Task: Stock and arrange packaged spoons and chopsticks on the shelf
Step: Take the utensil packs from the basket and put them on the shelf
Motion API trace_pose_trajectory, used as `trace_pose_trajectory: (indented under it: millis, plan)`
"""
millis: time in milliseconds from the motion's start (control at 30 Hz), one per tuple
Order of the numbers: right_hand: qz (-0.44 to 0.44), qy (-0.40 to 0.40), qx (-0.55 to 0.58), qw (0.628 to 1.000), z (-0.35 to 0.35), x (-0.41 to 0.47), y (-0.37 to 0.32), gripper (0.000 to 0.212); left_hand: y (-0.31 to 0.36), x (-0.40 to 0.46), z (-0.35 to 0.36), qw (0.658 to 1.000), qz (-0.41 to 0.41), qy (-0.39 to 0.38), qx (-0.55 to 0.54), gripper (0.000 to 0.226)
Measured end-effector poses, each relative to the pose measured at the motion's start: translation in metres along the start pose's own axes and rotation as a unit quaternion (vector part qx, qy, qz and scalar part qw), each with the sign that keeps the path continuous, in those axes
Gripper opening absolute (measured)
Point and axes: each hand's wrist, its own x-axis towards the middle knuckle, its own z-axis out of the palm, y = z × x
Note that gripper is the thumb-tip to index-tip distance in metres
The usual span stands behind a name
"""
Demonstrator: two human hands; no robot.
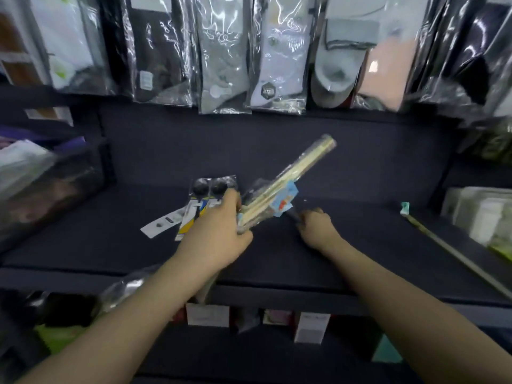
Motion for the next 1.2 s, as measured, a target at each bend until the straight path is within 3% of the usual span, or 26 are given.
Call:
trace_pose_trajectory:
  millis: [67,133,167,233,300,367,433,500,600,667,800,900,967,1067,1133,1200]
  plan:
    - [-0.019,0.113,0.136,0.984,-0.012,-0.007,0.0,0.028,-0.001,0.009,0.003,0.995,0.023,0.004,0.098,0.034]
    - [-0.043,0.275,0.271,0.922,-0.035,-0.026,0.003,0.045,-0.003,0.018,0.007,0.987,0.038,-0.011,0.155,0.039]
    - [-0.074,0.341,0.273,0.897,-0.046,-0.036,0.005,0.053,-0.004,0.023,0.01,0.984,0.044,-0.016,0.173,0.042]
    - [-0.162,0.393,0.149,0.893,-0.06,-0.052,0.008,0.06,-0.003,0.031,0.016,0.975,0.062,-0.024,0.213,0.047]
    - [-0.263,0.355,-0.07,0.894,-0.059,-0.054,0.015,0.052,0.001,0.038,0.022,0.963,0.09,-0.038,0.252,0.051]
    - [-0.331,0.213,-0.207,0.896,-0.06,-0.056,0.016,0.049,0.009,0.042,0.029,0.952,0.123,-0.048,0.276,0.053]
    - [-0.279,0.054,-0.255,0.924,-0.065,-0.061,0.017,0.063,0.017,0.047,0.036,0.94,0.163,-0.054,0.296,0.059]
    - [-0.229,0.034,-0.249,0.941,-0.068,-0.064,0.031,0.059,0.023,0.05,0.041,0.933,0.192,-0.057,0.3,0.061]
    - [-0.223,0.111,-0.271,0.93,-0.077,-0.067,0.067,0.028,0.027,0.057,0.047,0.934,0.214,-0.044,0.282,0.059]
    - [-0.169,0.123,-0.253,0.945,-0.09,-0.069,0.106,0.019,0.031,0.064,0.052,0.942,0.201,-0.044,0.264,0.058]
    - [0.066,0.143,-0.176,0.972,-0.115,-0.071,0.182,0.02,0.052,0.077,0.071,0.973,0.135,-0.055,0.179,0.055]
    - [0.145,0.051,-0.213,0.965,-0.117,-0.056,0.219,0.024,0.087,0.082,0.09,0.989,0.109,-0.049,0.089,0.051]
    - [0.146,-0.008,-0.227,0.963,-0.113,-0.046,0.235,0.03,0.119,0.084,0.1,0.993,0.102,-0.04,0.036,0.048]
    - [0.106,0.036,-0.192,0.975,-0.119,-0.041,0.236,0.039,0.162,0.091,0.115,0.994,0.091,-0.049,0.023,0.042]
    - [0.03,0.097,-0.006,0.995,-0.129,-0.045,0.214,0.04,0.183,0.096,0.124,0.993,0.047,-0.081,-0.075,0.024]
    - [-0.02,0.051,0.214,0.975,-0.139,-0.052,0.18,0.035,0.198,0.101,0.129,0.954,-0.016,-0.128,-0.271,0.011]
